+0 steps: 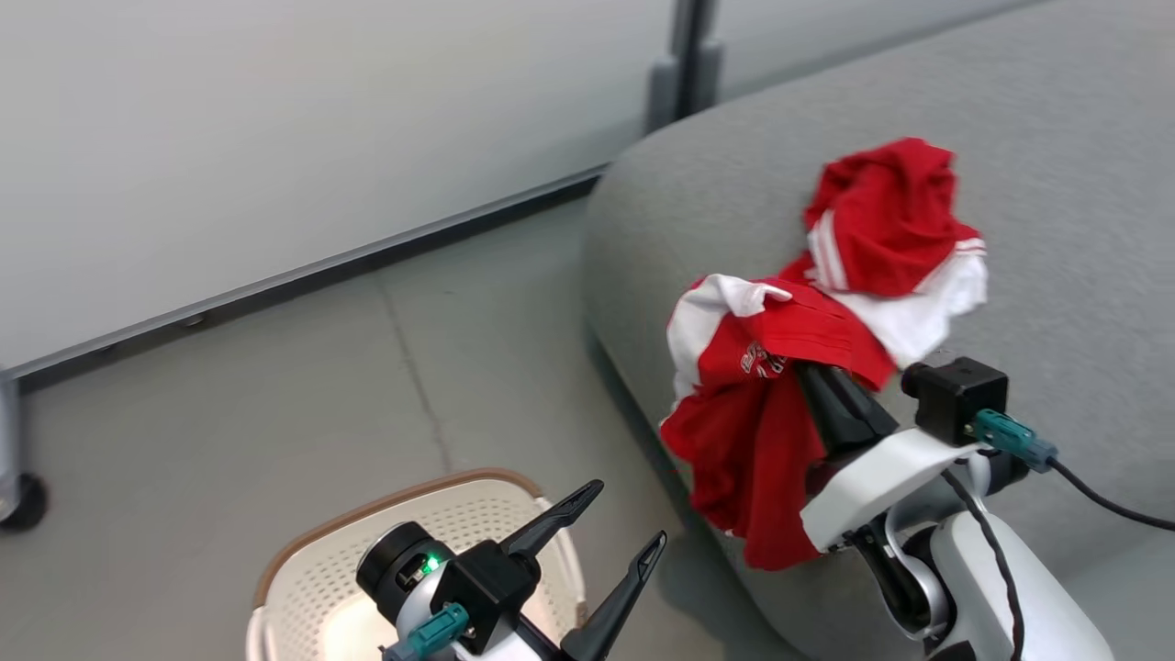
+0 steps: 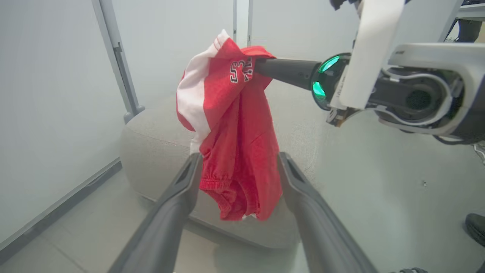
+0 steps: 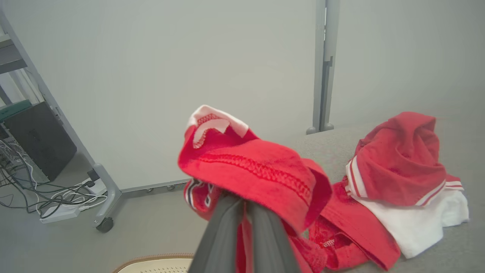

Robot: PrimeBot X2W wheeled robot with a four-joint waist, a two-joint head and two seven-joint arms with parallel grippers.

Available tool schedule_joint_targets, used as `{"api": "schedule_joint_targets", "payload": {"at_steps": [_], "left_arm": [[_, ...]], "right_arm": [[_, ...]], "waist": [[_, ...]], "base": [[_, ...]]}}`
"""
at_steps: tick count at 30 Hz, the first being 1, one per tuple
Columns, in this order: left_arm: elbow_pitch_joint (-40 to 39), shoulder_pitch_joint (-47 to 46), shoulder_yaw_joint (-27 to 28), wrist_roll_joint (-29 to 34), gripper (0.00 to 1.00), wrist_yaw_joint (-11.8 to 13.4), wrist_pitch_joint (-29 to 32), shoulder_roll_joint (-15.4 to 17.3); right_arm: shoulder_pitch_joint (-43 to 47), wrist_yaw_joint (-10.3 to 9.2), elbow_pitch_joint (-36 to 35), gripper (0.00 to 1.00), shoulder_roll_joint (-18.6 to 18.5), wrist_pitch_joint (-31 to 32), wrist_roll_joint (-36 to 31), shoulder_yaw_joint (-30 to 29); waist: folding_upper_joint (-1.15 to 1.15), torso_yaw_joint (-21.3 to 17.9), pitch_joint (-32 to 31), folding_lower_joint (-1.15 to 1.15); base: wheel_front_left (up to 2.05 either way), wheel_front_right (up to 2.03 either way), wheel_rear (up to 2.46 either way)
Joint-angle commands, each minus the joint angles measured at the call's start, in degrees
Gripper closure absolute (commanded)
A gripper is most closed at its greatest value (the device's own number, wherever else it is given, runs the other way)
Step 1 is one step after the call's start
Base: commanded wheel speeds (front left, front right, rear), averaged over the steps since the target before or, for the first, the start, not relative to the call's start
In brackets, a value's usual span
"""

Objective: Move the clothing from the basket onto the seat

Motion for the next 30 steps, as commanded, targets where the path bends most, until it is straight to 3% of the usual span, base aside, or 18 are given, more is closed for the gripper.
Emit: {"api": "schedule_joint_targets", "payload": {"at_steps": [1, 11, 20, 30], "left_arm": [[-0.03, 0.12, -0.04, -0.05, 0.00, -0.25, 0.03, 0.26], [-0.53, -1.56, -0.66, 0.25, 0.00, -0.42, 1.30, 0.98], [-1.06, -3.28, -0.82, 0.43, 0.00, -0.58, 1.87, 1.32], [-4.50, -8.14, -0.10, 2.31, 0.00, -0.13, 2.91, 1.59]], "right_arm": [[0.74, 0.01, -0.43, 1.00, -0.37, 0.26, -0.53, -0.79], [2.70, 0.01, -1.71, 1.00, 0.10, -0.50, -0.63, -5.76], [2.07, 0.01, -2.90, 1.00, 0.54, -1.62, -0.52, -8.05], [-9.73, 0.01, -1.95, 1.00, -3.53, -4.78, 0.58, -14.08]], "waist": [[0.00, -4.50, 0.73, 0.00], [0.00, -9.31, 2.43, 0.00], [0.00, -9.44, 3.45, 0.00], [0.00, -5.99, 8.86, 0.00]], "base": [[0.00, 0.00, 0.00], [0.00, 0.00, 0.00], [0.00, 0.00, 0.00], [0.00, 0.00, 0.00]]}}
